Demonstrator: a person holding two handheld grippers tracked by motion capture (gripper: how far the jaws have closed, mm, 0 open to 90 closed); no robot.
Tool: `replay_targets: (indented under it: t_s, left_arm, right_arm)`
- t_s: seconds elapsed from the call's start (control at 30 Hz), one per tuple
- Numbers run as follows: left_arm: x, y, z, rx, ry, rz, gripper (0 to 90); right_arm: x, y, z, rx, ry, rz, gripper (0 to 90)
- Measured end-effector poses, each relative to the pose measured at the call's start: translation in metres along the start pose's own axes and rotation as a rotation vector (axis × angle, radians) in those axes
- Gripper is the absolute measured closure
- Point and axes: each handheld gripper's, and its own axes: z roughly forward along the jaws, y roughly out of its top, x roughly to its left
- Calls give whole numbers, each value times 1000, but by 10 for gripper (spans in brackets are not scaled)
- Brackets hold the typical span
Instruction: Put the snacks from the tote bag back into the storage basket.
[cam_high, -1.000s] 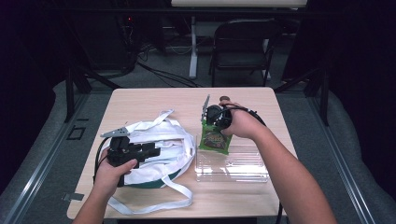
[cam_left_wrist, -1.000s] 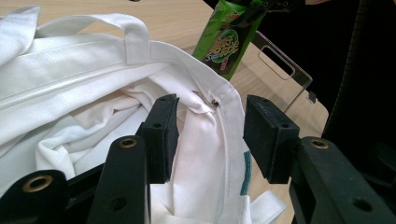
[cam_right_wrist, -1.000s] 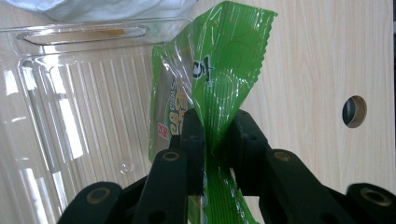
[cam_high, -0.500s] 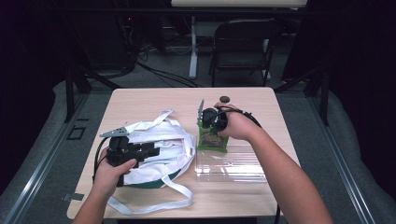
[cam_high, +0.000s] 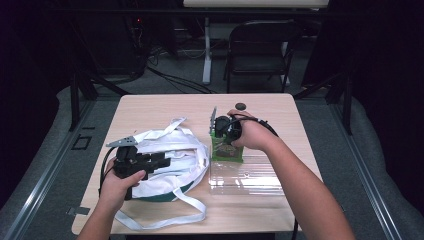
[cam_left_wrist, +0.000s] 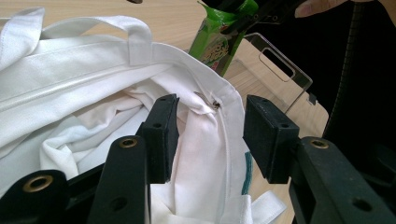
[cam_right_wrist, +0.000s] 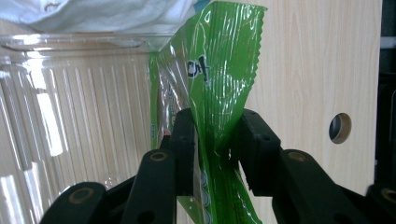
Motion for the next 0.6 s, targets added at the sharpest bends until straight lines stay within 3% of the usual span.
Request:
replay_targets:
  t_s: [0.6]
  left_arm:
    - [0, 0, 0, -2, 4, 0, 551]
  right_arm:
    - [-4, -4, -3, -27, -22, 73, 524]
